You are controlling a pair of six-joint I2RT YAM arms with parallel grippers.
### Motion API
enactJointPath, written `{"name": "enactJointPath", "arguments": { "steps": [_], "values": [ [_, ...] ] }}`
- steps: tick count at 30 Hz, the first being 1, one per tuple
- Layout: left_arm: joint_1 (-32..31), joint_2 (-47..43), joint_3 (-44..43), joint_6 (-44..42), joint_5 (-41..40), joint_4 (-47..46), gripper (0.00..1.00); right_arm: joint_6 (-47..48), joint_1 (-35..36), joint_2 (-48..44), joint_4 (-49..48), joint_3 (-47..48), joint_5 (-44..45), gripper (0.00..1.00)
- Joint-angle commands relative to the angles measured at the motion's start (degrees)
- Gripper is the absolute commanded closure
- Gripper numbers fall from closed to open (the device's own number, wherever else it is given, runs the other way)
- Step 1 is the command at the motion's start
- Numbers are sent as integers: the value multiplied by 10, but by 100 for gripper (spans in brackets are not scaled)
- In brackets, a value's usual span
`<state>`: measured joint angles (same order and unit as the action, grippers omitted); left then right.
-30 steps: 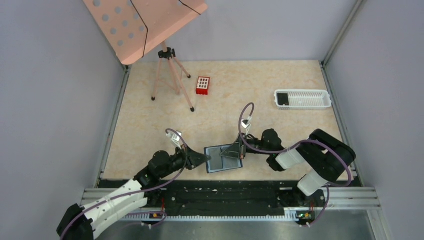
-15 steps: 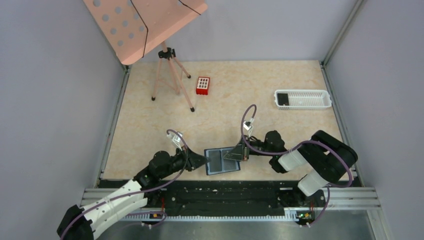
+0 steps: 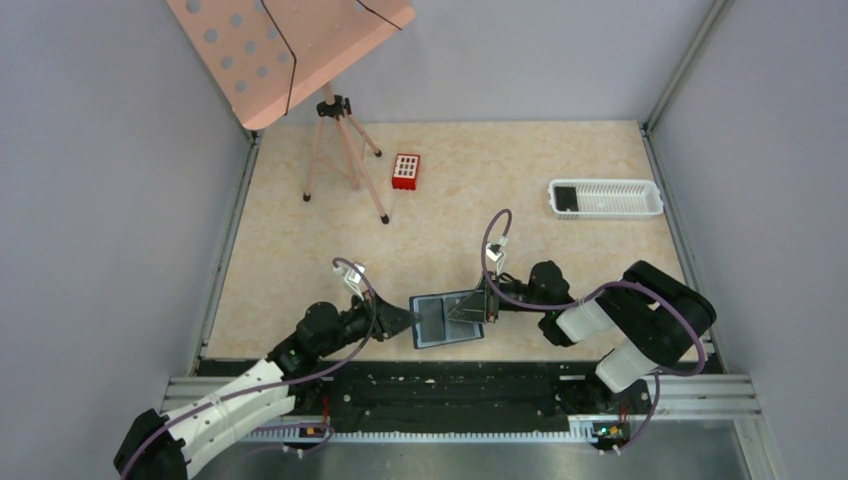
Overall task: Take the credit cards out of the card holder
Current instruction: Remove the credit card from the card holder.
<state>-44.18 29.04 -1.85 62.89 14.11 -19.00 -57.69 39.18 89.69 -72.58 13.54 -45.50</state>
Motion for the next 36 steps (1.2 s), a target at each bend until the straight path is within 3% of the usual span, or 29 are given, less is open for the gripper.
{"name": "enactJointPath", "arguments": {
  "steps": [1, 17, 25, 36],
  "values": [
    [2, 12, -3, 2, 19, -76, 100, 1, -7, -3, -33, 19, -12, 68],
    [2, 49, -13, 2, 37, -107, 100, -10, -7, 30, -55, 39, -19, 68],
    [2, 47, -18, -1, 32, -96, 100, 28, -7, 14, 4, 30, 6, 66],
    [2, 59, -18, 6, 34, -111, 100, -31, -7, 51, -124, 29, -40, 69]
  ]
}}
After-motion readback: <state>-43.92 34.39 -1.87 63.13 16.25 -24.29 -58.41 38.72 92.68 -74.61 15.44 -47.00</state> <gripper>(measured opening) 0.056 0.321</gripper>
